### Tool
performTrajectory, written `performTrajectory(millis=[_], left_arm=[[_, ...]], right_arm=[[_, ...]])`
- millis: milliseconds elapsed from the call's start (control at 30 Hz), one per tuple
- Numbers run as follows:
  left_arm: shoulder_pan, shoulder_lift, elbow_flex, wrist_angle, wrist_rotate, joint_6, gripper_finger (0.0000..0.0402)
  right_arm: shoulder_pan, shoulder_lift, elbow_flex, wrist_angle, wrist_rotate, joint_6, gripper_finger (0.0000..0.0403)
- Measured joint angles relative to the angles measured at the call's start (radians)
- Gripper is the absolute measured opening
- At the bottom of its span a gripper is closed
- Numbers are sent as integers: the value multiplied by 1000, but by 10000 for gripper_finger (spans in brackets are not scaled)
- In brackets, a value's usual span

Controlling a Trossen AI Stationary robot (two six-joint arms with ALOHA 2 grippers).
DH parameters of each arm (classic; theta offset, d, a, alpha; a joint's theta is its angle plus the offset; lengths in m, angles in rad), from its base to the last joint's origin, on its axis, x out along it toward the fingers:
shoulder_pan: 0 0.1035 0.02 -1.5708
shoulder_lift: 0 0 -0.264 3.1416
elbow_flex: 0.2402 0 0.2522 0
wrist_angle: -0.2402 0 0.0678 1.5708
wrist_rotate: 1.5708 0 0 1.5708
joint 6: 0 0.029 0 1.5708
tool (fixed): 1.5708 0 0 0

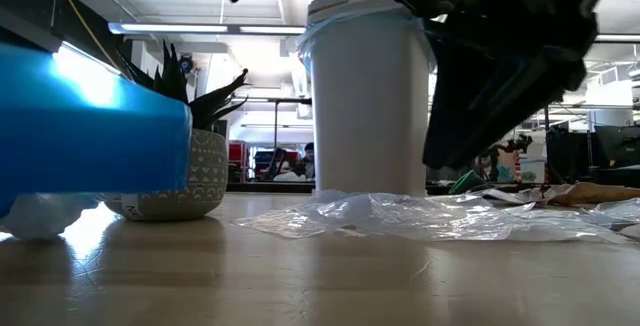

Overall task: Place trash/remove bag and relplace
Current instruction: Put the transparent plastic into the trash bin

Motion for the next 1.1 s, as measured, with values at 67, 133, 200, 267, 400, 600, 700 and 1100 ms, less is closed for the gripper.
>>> performTrajectory(millis=[67, 133, 200, 267, 400, 600, 700, 1100], left_arm=[[0, -45, -73, 62, 8, -37, 154], [0, -89, -144, 122, 15, -75, 154], [-8, -131, -215, 184, 15, -113, 154], [-17, -168, -280, 238, 16, -147, 154], [-37, -227, -388, 327, 18, -204, 154], [-65, -281, -484, 383, -18, -246, 154], [-76, -289, -496, 385, -41, -248, 154], [-98, -292, -496, 416, -54, -240, 154]], right_arm=[[-9, -1, 0, 1, 1, -19, 130], [-20, 3, 0, 3, 1, -41, 130], [-32, 8, 0, 11, -7, -61, 130], [-42, 20, 1, 30, -25, -78, 130], [-60, 54, 0, 89, -82, -115, 130], [-66, 92, 2, 132, -136, -125, 125], [-67, 96, 3, 135, -146, -123, 101], [-68, 98, 22, 119, -200, -110, 3]])
